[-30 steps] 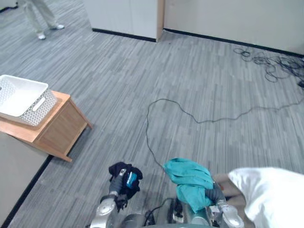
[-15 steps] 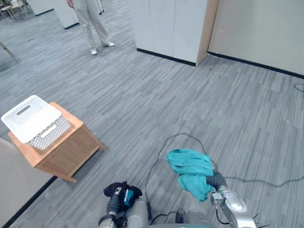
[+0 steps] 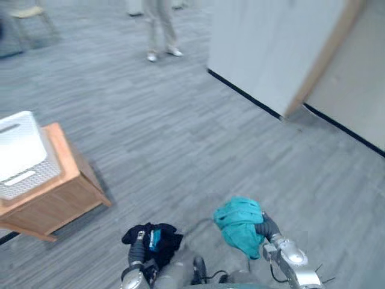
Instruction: Tidy the bed and pick cloth on bed and put in laundry
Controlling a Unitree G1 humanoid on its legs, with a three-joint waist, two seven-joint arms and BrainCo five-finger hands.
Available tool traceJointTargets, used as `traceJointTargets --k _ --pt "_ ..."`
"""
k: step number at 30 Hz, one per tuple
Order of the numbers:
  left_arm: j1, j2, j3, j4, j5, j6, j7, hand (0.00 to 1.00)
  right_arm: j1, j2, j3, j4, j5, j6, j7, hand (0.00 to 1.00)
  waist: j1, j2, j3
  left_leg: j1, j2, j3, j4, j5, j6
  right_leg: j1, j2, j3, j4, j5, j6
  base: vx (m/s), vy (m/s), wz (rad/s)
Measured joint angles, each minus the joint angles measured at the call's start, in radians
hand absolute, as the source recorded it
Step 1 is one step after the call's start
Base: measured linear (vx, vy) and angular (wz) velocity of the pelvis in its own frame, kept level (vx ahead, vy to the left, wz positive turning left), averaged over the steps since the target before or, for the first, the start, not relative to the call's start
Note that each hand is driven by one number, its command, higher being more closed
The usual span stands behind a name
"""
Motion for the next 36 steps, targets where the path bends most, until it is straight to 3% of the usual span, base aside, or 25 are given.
traceJointTargets --k 1,2,4,5,6,7,8,9,10,12,13,17,18,20,21,22,23,24,25,26,28,31,32,34,36 --pt "-0.001 0.026 0.005 0.002 0.009 -0.004 0.0 1.0 -0.001 0.008 0.0 -0.006 0.009 0.0 -0.002 1.0 0.0 -0.044 -0.003 0.017 -0.003 -0.05 0.004 -0.024 -0.037 -0.005 -0.033 0.086 -0.198 0.072 0.069 0.51 -0.45 1.54" --pt "-0.001 0.045 0.011 0.003 0.01 -0.005 0.0 1.0 -0.001 0.011 -0.004 -0.01 0.013 0.001 -0.002 1.0 0.002 -0.053 0.004 0.025 -0.009 -0.063 0.022 -0.049 -0.058 -0.015 -0.055 0.117 -0.24 0.089 0.096 0.55 -0.548 1.41" --pt "0.03 0.07 0.043 0.005 0.013 -0.005 -0.001 1.0 -0.002 0.008 -0.008 -0.016 0.029 0.006 0.001 1.0 0.007 -0.094 -0.027 0.082 0.001 -0.136 0.12 -0.203 -0.098 -0.017 -0.084 0.148 -0.213 0.113 0.082 0.69 -0.715 1.09" --pt "0.047 0.059 0.054 0.015 0.013 0.001 -0.002 1.0 -0.008 -0.012 -0.009 -0.02 0.032 0.014 -0.001 1.0 0.008 -0.072 -0.049 0.113 0.039 -0.14 0.162 -0.233 -0.134 -0.024 -0.058 0.122 -0.117 0.164 0.053 0.68 -0.628 0.94" --pt "0.06 0.043 0.063 0.016 0.012 0.003 -0.008 1.0 -0.016 -0.028 -0.011 -0.025 0.045 0.022 -0.002 1.0 -0.001 -0.04 -0.056 0.064 0.07 -0.108 0.312 -0.223 -0.16 -0.031 -0.049 0.088 -0.029 0.165 0.031 0.61 -0.574 0.89" --pt "0.058 0.007 0.068 0.018 0.012 0.004 -0.024 1.0 -0.025 -0.047 -0.025 -0.027 0.065 0.036 -0.004 1.0 -0.008 0.0 -0.05 -0.022 0.115 -0.068 0.516 -0.16 -0.212 -0.023 -0.029 0.045 0.02 0.115 -0.004 0.55 -0.482 0.86" --pt "0.062 -0.043 0.069 0.018 0.012 0.004 -0.026 1.0 -0.028 -0.082 -0.039 -0.027 0.067 0.051 -0.001 1.0 0.001 0.055 -0.042 -0.142 0.209 0.001 0.744 -0.002 -0.189 0.036 0.018 0.008 0.005 0.078 -0.039 0.52 -0.463 0.51" --pt "0.068 -0.057 0.069 0.02 0.015 0.005 -0.026 1.0 -0.032 -0.082 -0.044 -0.026 0.064 0.055 0.001 1.0 0.007 0.075 -0.038 -0.183 0.248 0.037 0.824 0.02 -0.169 0.07 0.035 -0.005 -0.01 0.067 -0.056 0.52 -0.388 0.41" --pt "0.076 -0.061 0.068 0.02 0.018 0.011 -0.027 1.0 -0.031 -0.075 -0.053 -0.025 0.06 0.06 0.002 1.0 0.003 0.075 -0.027 -0.24 0.265 0.094 0.898 0.008 -0.161 0.136 0.037 -0.028 -0.034 0.045 -0.088 0.51 -0.373 0.47" --pt "0.079 -0.044 0.069 0.017 0.018 0.012 -0.027 1.0 -0.025 -0.055 -0.074 -0.025 0.03 0.056 0.012 1.0 0.002 0.04 -0.007 -0.26 0.241 0.206 0.829 -0.007 -0.175 0.245 0.013 -0.063 -0.106 0.037 -0.095 0.53 -0.398 0.5" --pt "0.076 -0.038 0.069 0.006 0.017 0.012 -0.027 1.0 -0.018 -0.045 -0.075 -0.026 0.017 0.048 0.025 1.0 0.002 0.023 -0.004 -0.261 0.222 0.31 0.694 -0.017 -0.19 0.308 0.005 -0.092 -0.168 0.037 -0.095 0.47 -0.308 0.39" --pt "0.06 -0.053 0.057 -0.05 0.018 0.009 -0.043 1.0 -0.007 -0.053 -0.092 -0.026 -0.006 0.044 0.024 1.0 -0.007 0.004 0.006 -0.272 0.141 0.659 0.236 -0.004 -0.2 0.44 0.006 -0.232 -0.287 0.025 -0.073 0.49 -0.197 0.91" --pt "0.054 -0.052 0.032 -0.072 0.018 0.008 -0.044 1.0 -0.001 -0.066 -0.095 -0.025 -0.009 0.044 0.022 1.0 -0.008 0.005 0.006 -0.278 0.123 0.744 0.124 0.009 -0.197 0.477 0.014 -0.283 -0.296 0.002 -0.047 0.38 -0.096 0.88" --pt "0.056 -0.053 0.004 -0.085 0.018 0.014 -0.042 1.0 -0.008 -0.079 -0.087 -0.021 -0.011 0.028 0.023 1.0 0.017 -0.005 -0.003 -0.296 0.123 0.791 0.054 0.043 -0.15 0.492 0.012 -0.311 -0.264 -0.08 -0.042 0.37 -0.068 0.46" --pt "0.057 -0.06 0.0 -0.084 0.02 0.018 -0.041 1.0 -0.02 -0.089 -0.07 0.009 -0.011 -0.002 0.026 1.0 0.028 -0.013 -0.008 -0.305 0.131 0.791 0.083 0.054 -0.107 0.488 -0.011 -0.321 -0.166 -0.15 -0.018 0.44 -0.012 0.33" --pt "0.061 -0.072 0.0 -0.068 0.029 0.021 -0.038 1.0 -0.039 -0.086 -0.062 0.056 -0.01 -0.012 0.026 1.0 0.026 -0.009 -0.013 -0.294 0.127 0.772 0.107 0.089 -0.009 0.419 -0.067 -0.332 0.101 -0.182 0.004 0.46 0.011 0.44" --pt "0.06 -0.072 -0.001 -0.062 0.041 0.023 -0.037 1.0 -0.048 -0.085 -0.062 0.081 -0.009 -0.012 0.026 1.0 0.024 -0.014 -0.019 -0.282 0.108 0.759 0.103 0.08 0.029 0.352 -0.109 -0.327 0.269 -0.153 -0.006 0.5 0.06 0.86" --pt "0.054 -0.055 -0.006 -0.061 0.057 0.023 -0.034 1.0 -0.051 -0.066 -0.057 0.105 -0.007 -0.013 0.026 1.0 -0.002 -0.036 -0.025 -0.247 0.056 0.707 0.078 0.069 0.05 0.241 -0.187 -0.299 0.541 -0.004 -0.051 0.5 0.07 1.2" --pt "0.049 -0.03 -0.014 -0.06 0.063 0.024 -0.029 1.0 -0.05 -0.053 -0.038 0.112 -0.005 -0.013 0.027 1.0 -0.019 -0.057 -0.022 -0.217 0.018 0.648 0.058 0.068 0.053 0.186 -0.223 -0.277 0.657 0.022 -0.071 0.74 0.065 1.94" --pt "0.035 -0.002 -0.032 -0.059 0.081 0.025 -0.022 1.0 -0.044 -0.028 -0.025 0.113 -0.005 -0.014 0.026 1.0 -0.034 -0.07 -0.02 -0.165 -0.011 0.567 0.03 0.07 0.056 0.116 -0.219 -0.231 0.686 -0.03 -0.078 0.55 0.029 1.63" --pt "0.027 0.006 -0.04 -0.059 0.096 0.025 -0.022 1.0 -0.024 -0.01 -0.017 0.102 -0.006 -0.014 0.025 1.0 -0.04 -0.06 -0.014 -0.089 -0.02 0.475 -0.005 0.067 0.047 0.08 -0.185 -0.182 0.603 -0.078 -0.066 0.43 -0.038 1.69" --pt "0.01 0.035 -0.048 -0.067 0.135 0.028 -0.024 1.0 0.015 0.012 0.017 0.024 -0.003 -0.014 0.019 1.0 -0.056 -0.039 -0.019 -0.001 -0.018 0.276 -0.046 0.056 -0.003 0.034 -0.089 0.004 0.17 -0.077 0.003 0.55 -0.167 1.93" --pt "0.004 0.043 -0.049 -0.067 0.137 0.03 -0.023 1.0 0.013 0.017 0.017 0.022 -0.003 -0.014 0.016 1.0 -0.055 -0.04 -0.019 0.006 -0.014 0.243 -0.049 0.052 -0.01 0.026 -0.073 0.047 0.08 -0.06 0.018 0.36 -0.181 1.47" --pt "-0.003 0.076 -0.058 -0.064 0.157 0.04 -0.022 1.0 -0.002 0.025 0.016 0.024 0.016 -0.013 -0.011 1.0 -0.049 -0.054 -0.014 0.046 -0.009 0.129 -0.043 0.021 -0.066 0.014 -0.05 0.179 -0.194 0.071 0.051 0.43 -0.253 1.44" --pt "0.017 0.102 -0.053 -0.065 0.162 0.04 -0.022 1.0 -0.01 0.036 0.016 0.03 0.032 -0.013 -0.022 1.0 -0.034 -0.078 -0.009 0.098 -0.008 0.102 -0.041 -0.016 -0.126 0.019 -0.047 0.194 -0.234 0.141 0.033 0.42 -0.33 1.16"
